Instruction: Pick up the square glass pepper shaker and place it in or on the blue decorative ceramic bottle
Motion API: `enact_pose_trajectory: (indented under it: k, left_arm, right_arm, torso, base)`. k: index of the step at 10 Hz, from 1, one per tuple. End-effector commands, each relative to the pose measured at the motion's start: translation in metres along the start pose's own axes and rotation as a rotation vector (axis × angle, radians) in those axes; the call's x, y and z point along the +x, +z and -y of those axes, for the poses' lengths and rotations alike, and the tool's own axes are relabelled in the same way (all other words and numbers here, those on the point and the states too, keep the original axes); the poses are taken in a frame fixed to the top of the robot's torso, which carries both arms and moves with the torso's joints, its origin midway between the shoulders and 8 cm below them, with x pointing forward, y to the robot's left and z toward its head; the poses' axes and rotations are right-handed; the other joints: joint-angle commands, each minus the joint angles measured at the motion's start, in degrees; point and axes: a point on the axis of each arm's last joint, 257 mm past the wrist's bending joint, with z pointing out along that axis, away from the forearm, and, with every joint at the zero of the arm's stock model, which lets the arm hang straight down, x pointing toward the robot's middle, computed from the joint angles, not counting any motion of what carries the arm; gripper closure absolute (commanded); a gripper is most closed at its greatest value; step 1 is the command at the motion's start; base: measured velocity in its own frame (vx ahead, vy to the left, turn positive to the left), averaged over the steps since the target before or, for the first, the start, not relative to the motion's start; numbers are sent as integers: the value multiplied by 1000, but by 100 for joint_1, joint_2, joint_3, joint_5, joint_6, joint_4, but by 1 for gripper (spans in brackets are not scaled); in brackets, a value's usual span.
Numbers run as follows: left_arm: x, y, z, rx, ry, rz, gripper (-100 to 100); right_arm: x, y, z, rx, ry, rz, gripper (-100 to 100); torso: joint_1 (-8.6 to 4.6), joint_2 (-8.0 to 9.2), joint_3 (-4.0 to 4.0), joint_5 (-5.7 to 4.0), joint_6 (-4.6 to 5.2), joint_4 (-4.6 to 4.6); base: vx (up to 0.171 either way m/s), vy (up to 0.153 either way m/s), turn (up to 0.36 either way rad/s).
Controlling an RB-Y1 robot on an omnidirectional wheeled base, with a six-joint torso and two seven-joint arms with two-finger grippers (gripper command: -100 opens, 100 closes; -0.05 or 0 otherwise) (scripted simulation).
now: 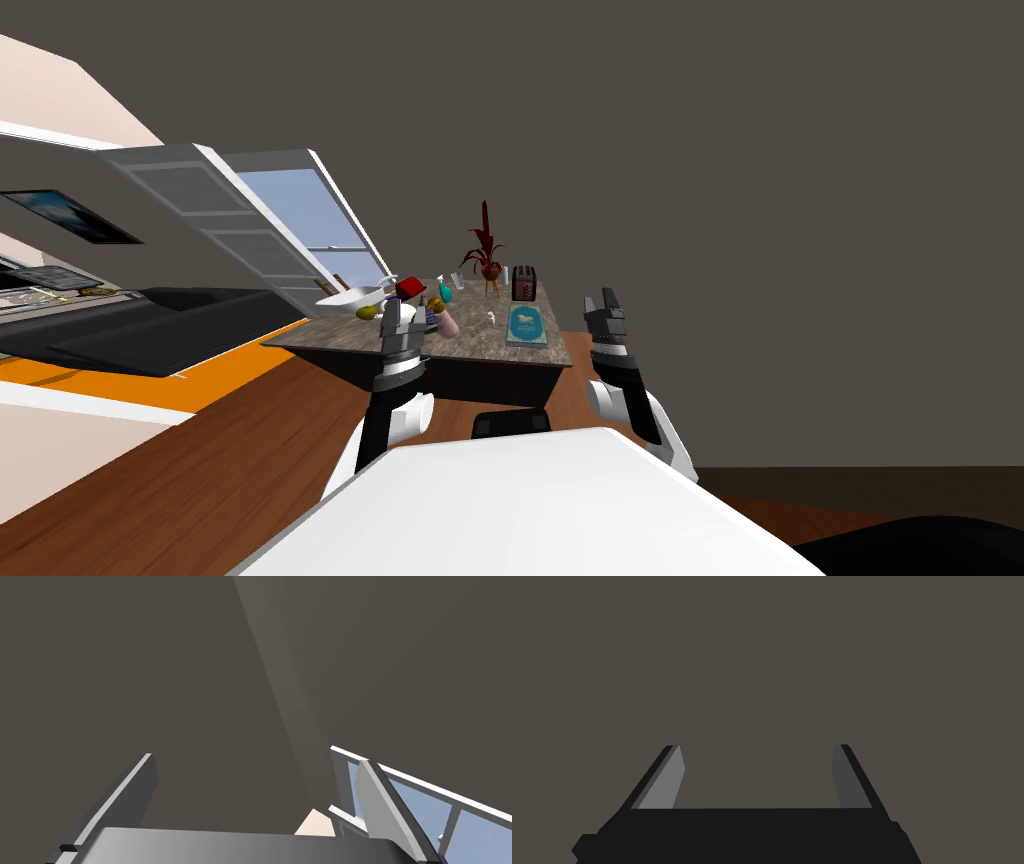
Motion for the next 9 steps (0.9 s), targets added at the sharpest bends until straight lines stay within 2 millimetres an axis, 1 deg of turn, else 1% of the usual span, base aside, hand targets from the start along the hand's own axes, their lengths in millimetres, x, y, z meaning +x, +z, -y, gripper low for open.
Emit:
enact_pose_trajectory:
  k: [1,3,6,7,9]
  left_arm:
    - [5,-1,-7,-11,25,-44,-100]
    - [10,-2,-17,-30,55,-86,-100]
    - [16,-5,-40,-74,110,-144,-100]
    - [18,-8,-59,-111,151,-178,-100]
    - [20,-12,-81,-154,198,-210,-100]
  right_arm:
    - [0,0,0,0,0,0,0]
    - [0,0,0,0,0,0,0]
    - [0,0,0,0,0,0,0]
    - [0,0,0,0,0,0,0]
    - [0,0,0,0,0,0,0]
  torso:
    - [0,0,0,0,0,0]
    - [-4,2,1,-1,1,0]
    - [-8,3,2,-2,1,1]
    - [-10,3,2,-2,1,1]
    - [-17,2,1,-4,2,0]
  base:
    - [-4,-8,-42]
    - [-8,-19,-52]
    - [-10,-26,-61]
    - [-5,-46,-118]
    - [-9,-49,-115]
